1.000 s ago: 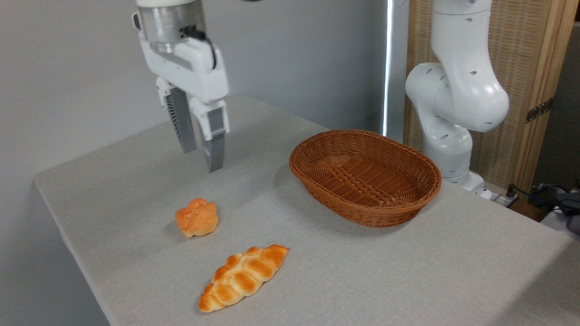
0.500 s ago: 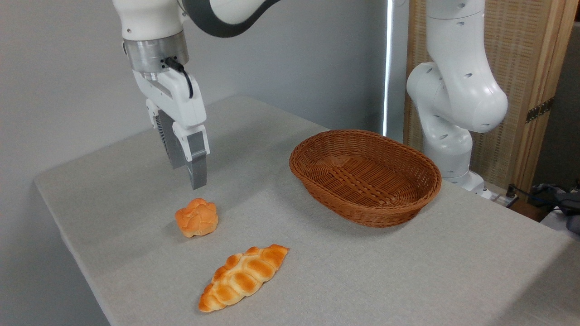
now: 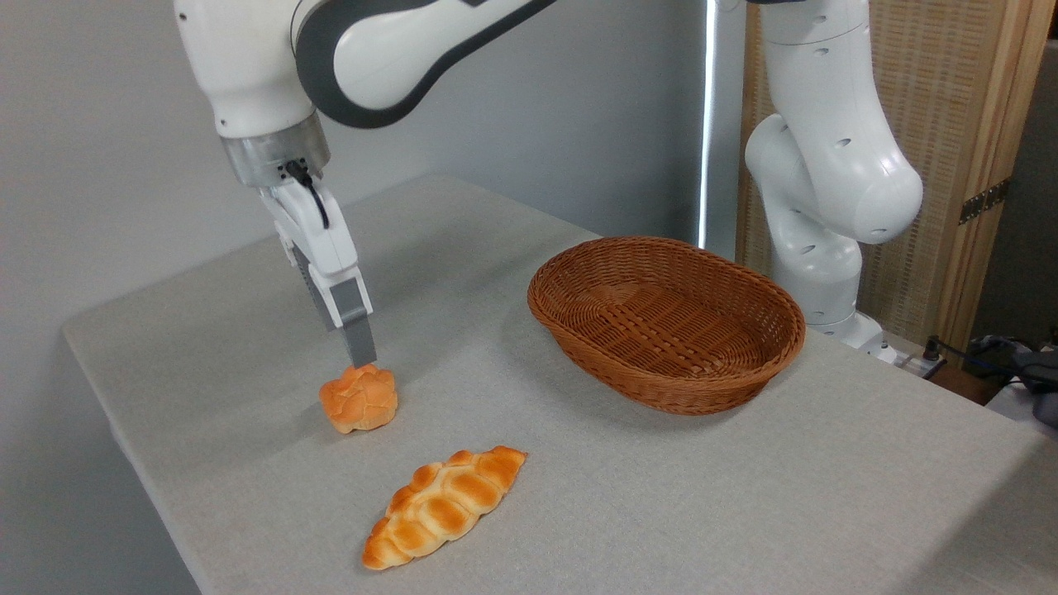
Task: Put bread into the basket
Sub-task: 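Move the gripper down toward the small round orange bun, then close the gripper on the round orange bun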
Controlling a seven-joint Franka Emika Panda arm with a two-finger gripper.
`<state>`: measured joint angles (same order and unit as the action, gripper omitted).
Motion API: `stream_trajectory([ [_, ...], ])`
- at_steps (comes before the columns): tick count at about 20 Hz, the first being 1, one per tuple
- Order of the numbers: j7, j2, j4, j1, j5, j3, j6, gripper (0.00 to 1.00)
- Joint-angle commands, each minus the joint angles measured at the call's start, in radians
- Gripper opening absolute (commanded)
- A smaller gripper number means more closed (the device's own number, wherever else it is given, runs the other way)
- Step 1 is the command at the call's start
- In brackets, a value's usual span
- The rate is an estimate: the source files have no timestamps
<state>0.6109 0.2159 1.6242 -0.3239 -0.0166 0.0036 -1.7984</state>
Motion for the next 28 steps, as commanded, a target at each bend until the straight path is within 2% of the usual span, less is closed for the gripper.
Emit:
stream_trajectory([
  [1, 0.016, 0.052, 0.019, -0.036, 0.015, 0.0, -0.022, 1.0],
  [4, 0.012, 0.086, 0.019, -0.056, 0.053, -0.002, -0.026, 1.0],
  [9, 0.007, 0.103, 0.025, -0.055, 0.055, 0.0, -0.139, 1.0],
  [13, 0.009, 0.111, 0.025, -0.053, 0.121, 0.0, -0.159, 1.0],
  [15, 0.007, 0.112, 0.025, -0.053, 0.124, 0.0, -0.162, 1.0],
  [16, 0.007, 0.112, 0.025, -0.053, 0.124, 0.0, -0.162, 0.93],
  [18, 0.006, 0.111, 0.025, -0.052, 0.122, 0.0, -0.162, 0.65],
  [21, 0.007, 0.111, 0.025, -0.053, 0.119, 0.0, -0.162, 0.35],
  [24, 0.007, 0.109, 0.025, -0.053, 0.116, 0.0, -0.162, 0.24],
  [28, 0.007, 0.109, 0.025, -0.053, 0.116, 0.0, -0.162, 0.24],
])
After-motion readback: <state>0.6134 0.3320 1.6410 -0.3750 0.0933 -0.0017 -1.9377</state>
